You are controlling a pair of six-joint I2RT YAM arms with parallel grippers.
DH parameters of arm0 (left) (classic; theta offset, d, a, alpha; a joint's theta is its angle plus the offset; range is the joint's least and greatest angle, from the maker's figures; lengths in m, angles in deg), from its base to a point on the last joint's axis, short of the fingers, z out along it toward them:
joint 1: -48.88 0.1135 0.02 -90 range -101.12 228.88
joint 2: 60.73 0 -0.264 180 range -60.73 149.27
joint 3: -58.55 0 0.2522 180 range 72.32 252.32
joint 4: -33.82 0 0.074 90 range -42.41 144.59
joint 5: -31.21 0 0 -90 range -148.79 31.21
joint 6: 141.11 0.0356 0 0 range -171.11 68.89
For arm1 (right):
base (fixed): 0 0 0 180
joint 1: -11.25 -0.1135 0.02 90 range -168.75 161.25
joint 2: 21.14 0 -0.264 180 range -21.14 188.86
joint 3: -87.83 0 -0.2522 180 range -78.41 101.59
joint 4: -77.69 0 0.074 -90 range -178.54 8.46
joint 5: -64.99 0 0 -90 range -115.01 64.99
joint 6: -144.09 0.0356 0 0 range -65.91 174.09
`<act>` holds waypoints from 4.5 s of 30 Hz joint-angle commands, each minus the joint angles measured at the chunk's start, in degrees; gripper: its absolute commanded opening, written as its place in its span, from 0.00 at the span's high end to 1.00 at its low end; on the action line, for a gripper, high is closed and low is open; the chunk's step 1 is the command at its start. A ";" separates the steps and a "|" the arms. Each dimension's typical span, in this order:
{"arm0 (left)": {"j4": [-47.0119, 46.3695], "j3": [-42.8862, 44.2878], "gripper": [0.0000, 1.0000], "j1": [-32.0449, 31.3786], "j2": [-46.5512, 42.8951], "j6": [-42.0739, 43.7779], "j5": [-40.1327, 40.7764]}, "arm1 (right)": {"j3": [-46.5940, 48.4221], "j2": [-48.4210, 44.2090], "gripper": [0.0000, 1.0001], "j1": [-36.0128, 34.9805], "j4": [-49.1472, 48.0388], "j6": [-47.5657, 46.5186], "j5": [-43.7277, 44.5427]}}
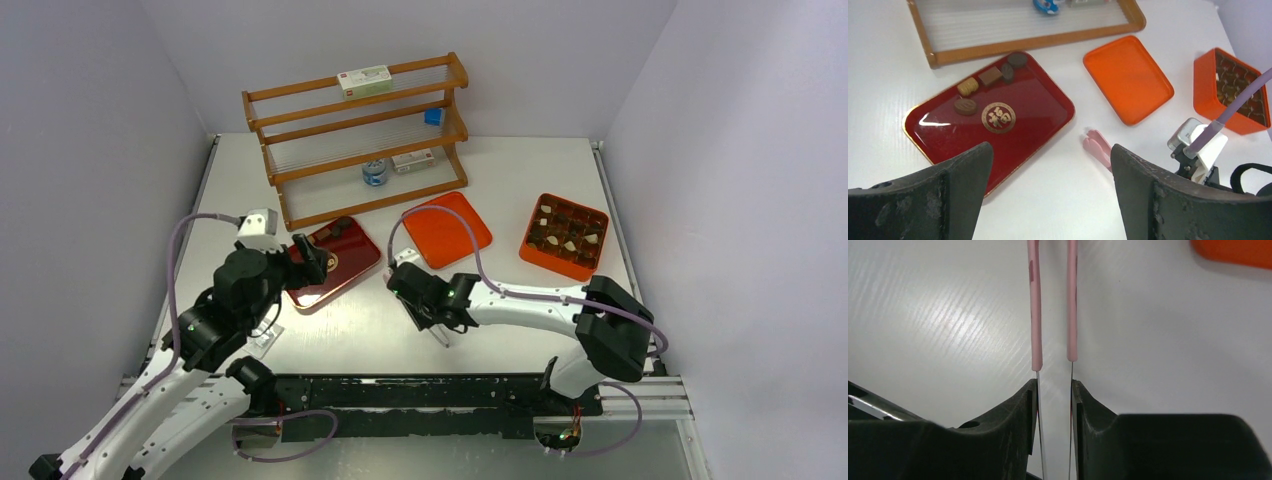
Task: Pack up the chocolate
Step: Adjust the clamp, then pick up the fake chocolate from the plate.
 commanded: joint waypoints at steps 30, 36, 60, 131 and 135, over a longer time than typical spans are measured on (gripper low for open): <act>-3.73 0.40 0.15 0.28 10.81 -3.94 -11.89 | -13.43 4.00 0.48 -7.30 -15.52 1.94 8.76; -3.95 0.67 0.21 0.31 13.80 -4.57 -14.99 | -11.90 1.18 0.63 -7.64 -14.41 1.10 9.32; 0.67 3.56 0.38 0.46 23.10 -0.06 -19.74 | 10.82 -12.89 0.65 -8.94 -0.97 -2.54 3.54; 11.87 33.44 0.02 1.78 -0.19 6.46 -4.14 | 46.79 34.27 0.61 2.07 -5.95 -29.27 -9.47; 12.12 33.51 0.02 1.78 -0.35 6.60 -3.66 | 47.82 34.88 0.65 1.73 -4.89 -30.26 -8.77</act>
